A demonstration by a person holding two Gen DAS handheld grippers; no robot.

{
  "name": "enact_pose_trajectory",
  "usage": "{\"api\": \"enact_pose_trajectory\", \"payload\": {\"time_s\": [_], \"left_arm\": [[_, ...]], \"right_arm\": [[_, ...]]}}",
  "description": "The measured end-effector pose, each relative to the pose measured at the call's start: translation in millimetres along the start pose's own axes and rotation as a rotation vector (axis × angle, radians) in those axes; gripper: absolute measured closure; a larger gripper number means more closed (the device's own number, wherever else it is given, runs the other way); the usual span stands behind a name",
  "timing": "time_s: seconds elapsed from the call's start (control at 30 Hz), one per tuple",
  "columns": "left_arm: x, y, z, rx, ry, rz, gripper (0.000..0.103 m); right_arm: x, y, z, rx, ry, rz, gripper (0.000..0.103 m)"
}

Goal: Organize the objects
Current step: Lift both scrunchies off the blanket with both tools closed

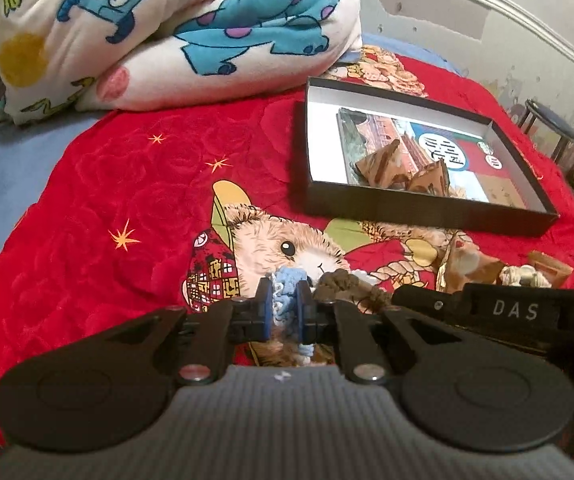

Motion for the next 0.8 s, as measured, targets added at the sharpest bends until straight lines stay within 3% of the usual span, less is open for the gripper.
{"api": "enact_pose_trajectory", "payload": {"time_s": [0.73, 0.8], "left_arm": [[5, -6, -13, 0.074, -0.001, -0.001, 0.089], [4, -4, -14, 0.074, -0.015, -0.014, 0.089]], "right_arm": [[3, -3, 0, -0.006, -0.022, 0.004, 0.095], [0, -1, 0, 0.002, -0.031, -0.012, 0.088]]}}
Point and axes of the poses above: each gripper's, at about its wrist camera, not at the fingertips, and x roughly against the way its jaws point, z to its right, y to its underside, the point moved 1 cm from there along -x, roughly the way its jaws point, and after that the axes turned 11 degrees about x, right-handed, at the moved point
